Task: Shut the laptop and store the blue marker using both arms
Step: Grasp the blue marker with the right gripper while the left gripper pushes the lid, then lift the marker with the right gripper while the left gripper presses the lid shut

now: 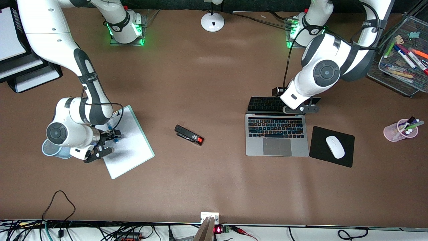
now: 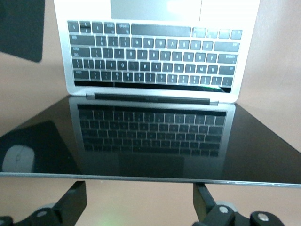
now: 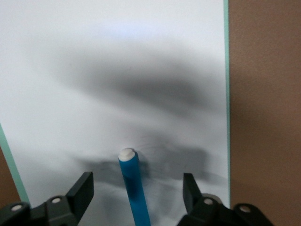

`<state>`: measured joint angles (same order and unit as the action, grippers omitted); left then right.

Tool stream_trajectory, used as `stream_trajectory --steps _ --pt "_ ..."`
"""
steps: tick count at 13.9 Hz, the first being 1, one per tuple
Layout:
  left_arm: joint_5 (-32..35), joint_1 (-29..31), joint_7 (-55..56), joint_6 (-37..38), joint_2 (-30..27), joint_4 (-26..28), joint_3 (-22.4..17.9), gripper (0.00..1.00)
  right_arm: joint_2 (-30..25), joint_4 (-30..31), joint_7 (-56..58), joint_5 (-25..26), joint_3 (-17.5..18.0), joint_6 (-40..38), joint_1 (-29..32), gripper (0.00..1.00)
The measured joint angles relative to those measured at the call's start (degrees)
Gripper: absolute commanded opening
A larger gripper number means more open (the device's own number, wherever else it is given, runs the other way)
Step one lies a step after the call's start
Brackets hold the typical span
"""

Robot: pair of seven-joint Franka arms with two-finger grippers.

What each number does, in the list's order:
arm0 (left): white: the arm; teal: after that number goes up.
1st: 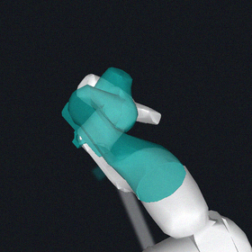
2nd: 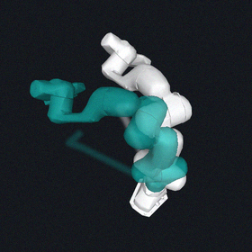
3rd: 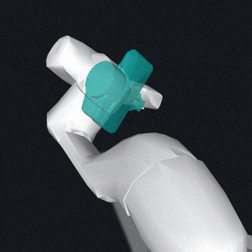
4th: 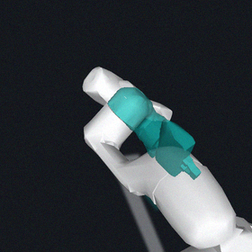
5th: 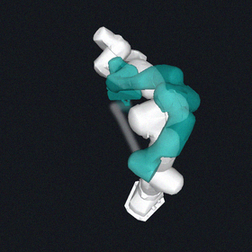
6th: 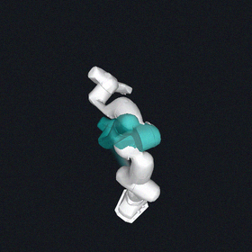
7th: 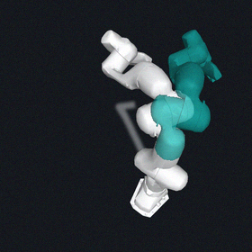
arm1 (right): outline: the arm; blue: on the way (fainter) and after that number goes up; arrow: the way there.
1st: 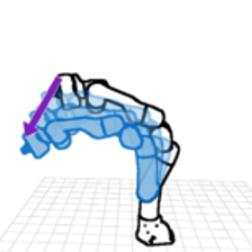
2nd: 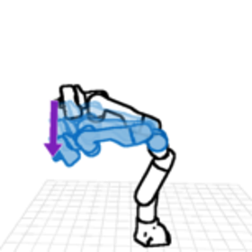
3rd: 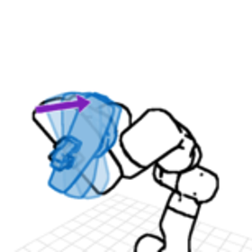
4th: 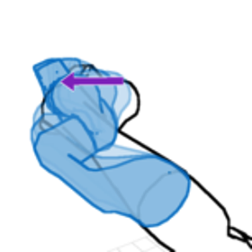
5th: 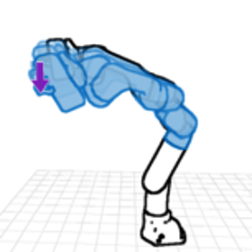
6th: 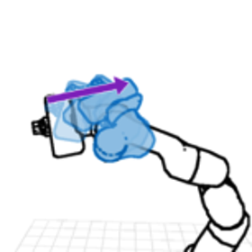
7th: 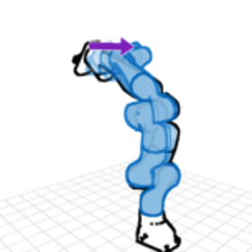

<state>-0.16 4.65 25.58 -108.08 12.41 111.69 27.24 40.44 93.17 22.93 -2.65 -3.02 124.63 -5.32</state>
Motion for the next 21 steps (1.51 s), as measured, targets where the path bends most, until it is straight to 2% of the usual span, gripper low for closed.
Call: stream_trajectory --steps 1,4,11,15,21 --pt "0.35 0.01 0.00 0.00 0.82 -0.95 -0.03 1.00 0.03 0.00 0.00 0.00 0.00 0.07 -0.01 0.63" --pt "0.64 0.10 0.00 -0.35 3.54 -3.68 -0.17 1.00 0.07 0.00 0.01 -0.01 0.00 0.15 -0.01 0.61" --pt "2.05 0.36 -0.01 -7.35 9.90 -8.18 -0.88 1.00 0.26 0.00 0.01 -0.02 0.00 0.18 -0.01 0.53" --pt "6.95 0.40 0.05 -8.21 15.22 -13.20 -1.01 1.00 0.38 0.00 0.01 -0.02 0.00 0.18 -0.01 0.51" --pt "10.80 0.44 0.02 -17.20 23.62 -16.04 -2.14 1.00 0.51 0.00 0.02 -0.02 0.00 0.16 -0.01 0.43"
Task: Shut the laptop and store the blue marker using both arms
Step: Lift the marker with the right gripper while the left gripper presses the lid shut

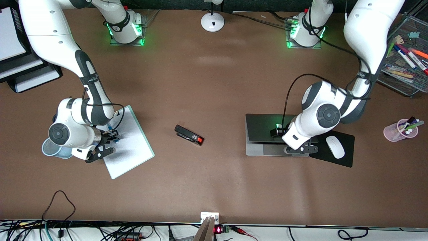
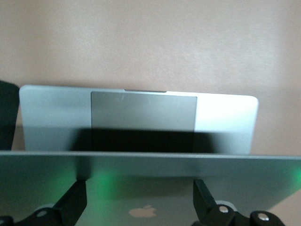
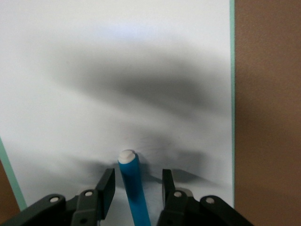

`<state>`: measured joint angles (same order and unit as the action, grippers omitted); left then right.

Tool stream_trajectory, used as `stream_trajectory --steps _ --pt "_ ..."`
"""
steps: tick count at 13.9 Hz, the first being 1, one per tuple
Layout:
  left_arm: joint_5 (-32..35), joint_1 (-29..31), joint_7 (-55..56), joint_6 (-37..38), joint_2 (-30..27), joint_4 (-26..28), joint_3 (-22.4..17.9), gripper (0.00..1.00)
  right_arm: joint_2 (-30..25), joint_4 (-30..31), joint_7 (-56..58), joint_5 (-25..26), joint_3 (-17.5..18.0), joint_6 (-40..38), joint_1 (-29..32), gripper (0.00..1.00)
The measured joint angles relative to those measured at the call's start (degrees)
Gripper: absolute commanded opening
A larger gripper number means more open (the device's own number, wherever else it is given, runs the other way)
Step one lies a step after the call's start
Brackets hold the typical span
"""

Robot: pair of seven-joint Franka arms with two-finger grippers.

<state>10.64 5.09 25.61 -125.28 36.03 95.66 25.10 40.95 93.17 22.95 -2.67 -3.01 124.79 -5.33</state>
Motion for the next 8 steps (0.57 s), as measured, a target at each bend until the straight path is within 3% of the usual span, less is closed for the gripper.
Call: stream_trajectory --steps 8 --pt "5.29 -0.61 0.04 -4.31 5.96 -0.95 -0.87 1.00 0.27 0.01 0.01 0.00 0.00 0.00 -0.01 0.35"
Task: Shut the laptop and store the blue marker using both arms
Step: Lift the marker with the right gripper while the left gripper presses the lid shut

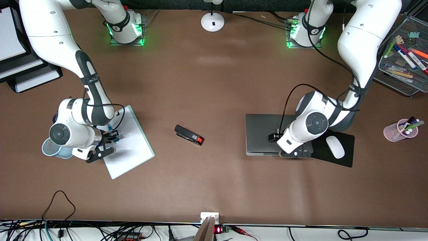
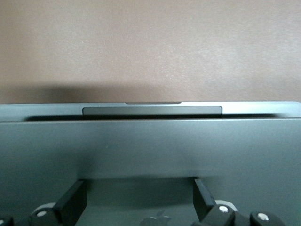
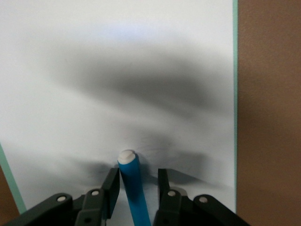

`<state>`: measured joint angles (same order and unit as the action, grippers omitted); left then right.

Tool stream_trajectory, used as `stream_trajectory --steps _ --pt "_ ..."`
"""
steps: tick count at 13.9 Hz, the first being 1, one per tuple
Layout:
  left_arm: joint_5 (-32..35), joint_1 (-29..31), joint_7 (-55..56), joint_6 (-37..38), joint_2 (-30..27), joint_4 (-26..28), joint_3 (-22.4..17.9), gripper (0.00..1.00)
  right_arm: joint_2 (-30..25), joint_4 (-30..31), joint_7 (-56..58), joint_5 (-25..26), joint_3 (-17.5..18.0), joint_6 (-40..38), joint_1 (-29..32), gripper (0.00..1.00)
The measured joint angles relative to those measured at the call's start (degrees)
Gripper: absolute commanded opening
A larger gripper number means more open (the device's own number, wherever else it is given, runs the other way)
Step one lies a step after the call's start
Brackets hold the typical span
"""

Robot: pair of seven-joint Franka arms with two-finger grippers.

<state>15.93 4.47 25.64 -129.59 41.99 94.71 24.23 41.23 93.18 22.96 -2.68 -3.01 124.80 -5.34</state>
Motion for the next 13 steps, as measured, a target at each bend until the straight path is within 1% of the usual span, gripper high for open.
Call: stream_trajectory --steps 1,3,7,9,11,13 --pt "0.13 -0.24 -0.03 -0.74 0.70 -0.01 -0.53 1.00 0.02 0.00 0.00 0.00 0.00 0.00 0.00 0.34" --pt "0.95 -0.76 -0.03 -1.48 1.97 -0.07 -1.19 1.00 0.04 0.00 0.00 0.00 0.00 0.00 0.00 0.24" --pt "1.23 -1.40 -0.02 -1.81 2.68 -0.56 -1.54 1.00 0.06 0.00 0.03 0.00 0.04 0.00 -0.04 0.11" --pt "1.39 -1.36 -0.03 -1.82 2.35 -1.95 -1.69 1.00 0.06 -0.01 0.04 0.00 0.05 0.02 -0.12 0.09" --pt "1.63 -1.15 -0.03 -0.50 0.21 -3.40 -1.84 1.00 0.05 -0.20 0.04 0.00 0.06 0.17 -0.15 0.05" --pt "1.71 -0.84 -0.03 3.21 -3.74 -4.03 -1.86 1.00 -0.07 -1.42 0.04 -0.01 0.05 0.30 -0.08 0.02"
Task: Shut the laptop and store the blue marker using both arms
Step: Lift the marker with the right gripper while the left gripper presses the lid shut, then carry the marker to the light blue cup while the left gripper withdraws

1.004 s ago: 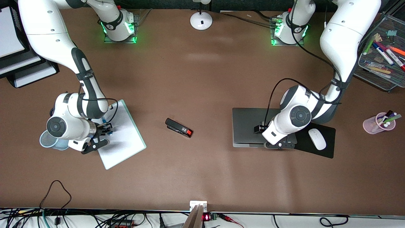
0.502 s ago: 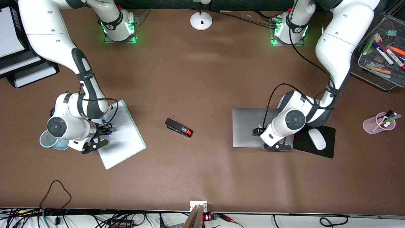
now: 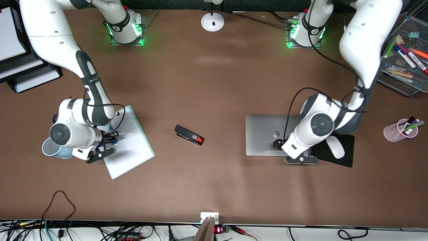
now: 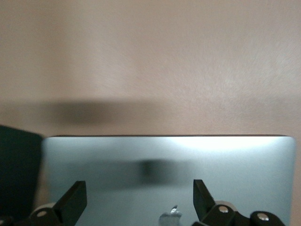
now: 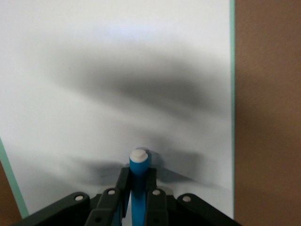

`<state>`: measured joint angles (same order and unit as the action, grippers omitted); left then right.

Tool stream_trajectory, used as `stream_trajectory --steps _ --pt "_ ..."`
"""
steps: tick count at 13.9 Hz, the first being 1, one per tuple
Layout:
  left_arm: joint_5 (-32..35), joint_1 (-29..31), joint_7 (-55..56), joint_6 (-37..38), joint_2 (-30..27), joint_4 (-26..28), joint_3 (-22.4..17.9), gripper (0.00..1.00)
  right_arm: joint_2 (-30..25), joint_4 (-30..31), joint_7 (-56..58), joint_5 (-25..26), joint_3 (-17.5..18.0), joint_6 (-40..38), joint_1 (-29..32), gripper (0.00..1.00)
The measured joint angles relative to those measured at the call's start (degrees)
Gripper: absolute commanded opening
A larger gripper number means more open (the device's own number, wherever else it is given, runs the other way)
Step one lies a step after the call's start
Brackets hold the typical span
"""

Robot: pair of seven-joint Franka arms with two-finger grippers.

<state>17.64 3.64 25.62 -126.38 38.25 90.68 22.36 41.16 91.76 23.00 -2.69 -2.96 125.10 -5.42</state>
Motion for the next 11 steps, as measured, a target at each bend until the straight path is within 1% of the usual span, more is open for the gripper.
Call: stream_trajectory --steps 2,4,7,11 --pt "0.01 0.80 0.00 3.35 -4.50 -0.11 -0.03 1.00 -1.07 -2.07 0.13 -0.16 -0.05 -0.08 0.13 0.02" --pt "0.02 1.79 -0.04 5.95 -8.59 -0.15 -0.07 1.00 -3.39 -2.99 1.32 -0.87 -0.09 -0.22 0.54 0.02" --pt "0.03 3.21 -0.05 10.52 -14.30 -0.25 -0.11 1.00 -6.77 -3.44 8.40 -8.24 -0.20 -0.63 1.99 0.02" --pt "0.03 3.85 -0.09 20.01 -22.20 -0.30 -0.06 1.00 -9.52 -4.57 20.08 -15.53 -0.26 -2.91 5.01 0.02"
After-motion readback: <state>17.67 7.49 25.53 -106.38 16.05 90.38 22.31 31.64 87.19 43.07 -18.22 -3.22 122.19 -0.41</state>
